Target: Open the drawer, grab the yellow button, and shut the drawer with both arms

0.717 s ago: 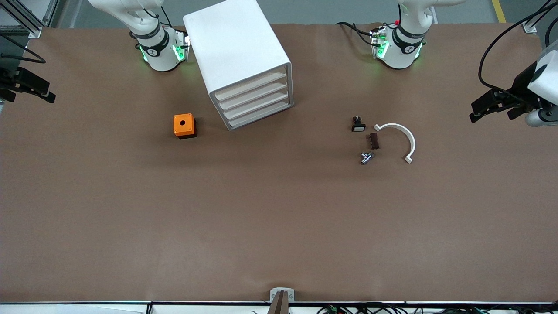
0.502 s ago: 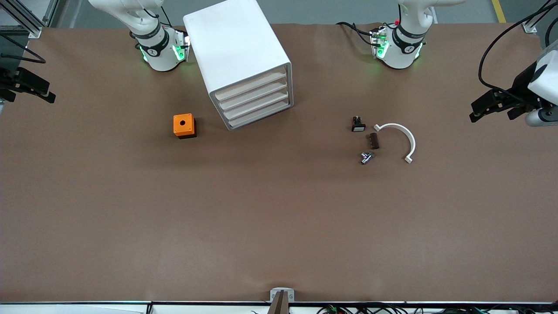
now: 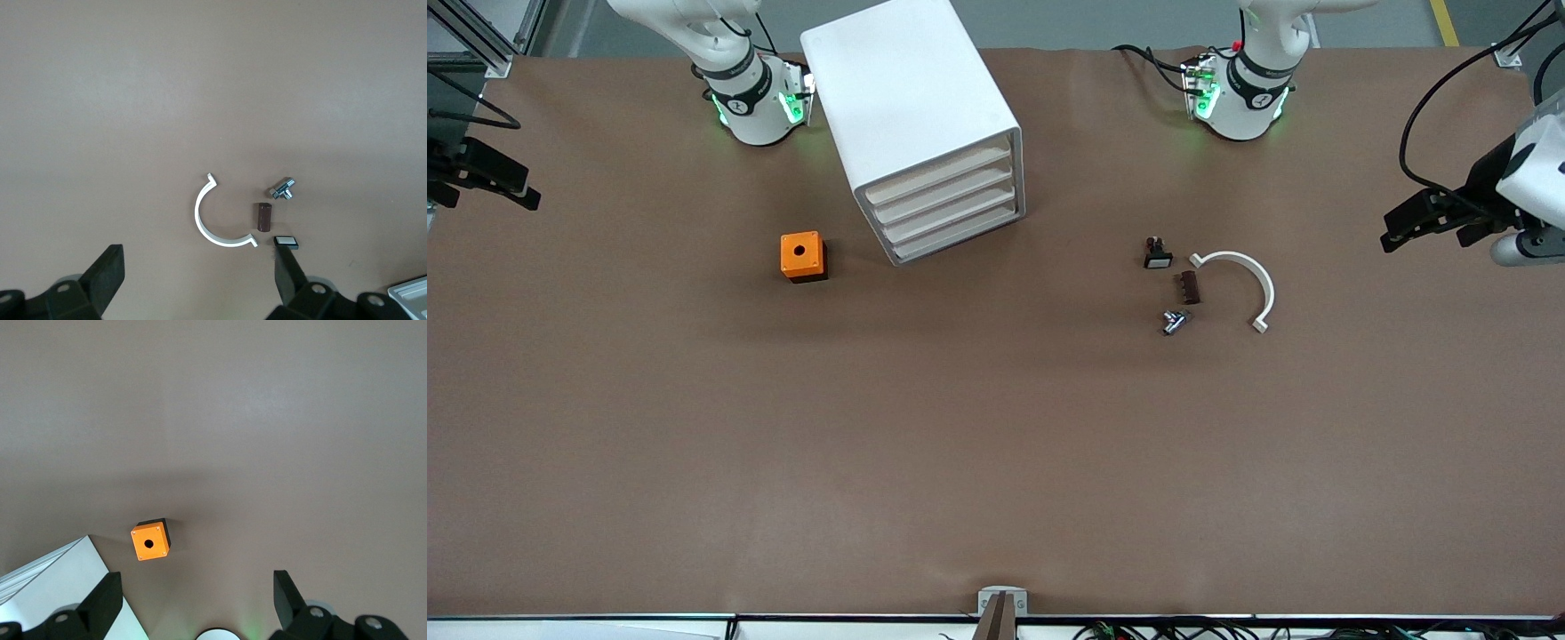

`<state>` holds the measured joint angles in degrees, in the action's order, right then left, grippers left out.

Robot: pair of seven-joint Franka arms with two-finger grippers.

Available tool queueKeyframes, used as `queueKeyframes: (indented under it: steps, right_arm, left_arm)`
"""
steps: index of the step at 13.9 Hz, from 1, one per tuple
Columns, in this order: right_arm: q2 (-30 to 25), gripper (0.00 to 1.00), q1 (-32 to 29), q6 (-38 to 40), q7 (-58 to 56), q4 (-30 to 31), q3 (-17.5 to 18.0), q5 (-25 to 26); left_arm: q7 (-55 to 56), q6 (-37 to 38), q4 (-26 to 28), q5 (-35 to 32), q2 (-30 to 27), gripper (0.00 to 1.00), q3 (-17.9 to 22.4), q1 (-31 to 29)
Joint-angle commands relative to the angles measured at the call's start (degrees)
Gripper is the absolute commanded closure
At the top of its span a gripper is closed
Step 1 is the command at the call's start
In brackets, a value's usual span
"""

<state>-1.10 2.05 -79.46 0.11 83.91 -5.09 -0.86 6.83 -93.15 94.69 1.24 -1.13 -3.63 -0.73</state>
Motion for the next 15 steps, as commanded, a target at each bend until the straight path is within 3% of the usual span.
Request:
queueKeyframes:
  steps: [1, 3, 8, 15]
  right_arm:
    - [-1.7, 0.00, -0.8, -0.5, -0.5, 1.7, 0.8, -0.2]
    - [-1.7, 0.00, -0.8, -0.5, -0.5, 1.7, 0.8, -0.2]
    - [-1.8, 0.00, -0.7, -0.6, -0.5, 1.7, 0.9, -0.2]
    - [-1.7, 0.00, -0.8, -0.5, -0.5, 1.7, 0.9, -0.2]
  left_arm:
    - [0.2, 0.9, -0.6, -0.7, 1.8, 0.01, 0.1, -0.2]
    - [1.5, 1.6, -0.7, -0.3, 4.0, 0.01, -0.1, 0.4]
    - [21.6, 1.5, -1.1, 1.1, 10.3, 0.01, -2.3, 5.7]
    - [46.8, 1.2, -7.7, 0.2, 22.0, 0.01, -2.1, 16.6]
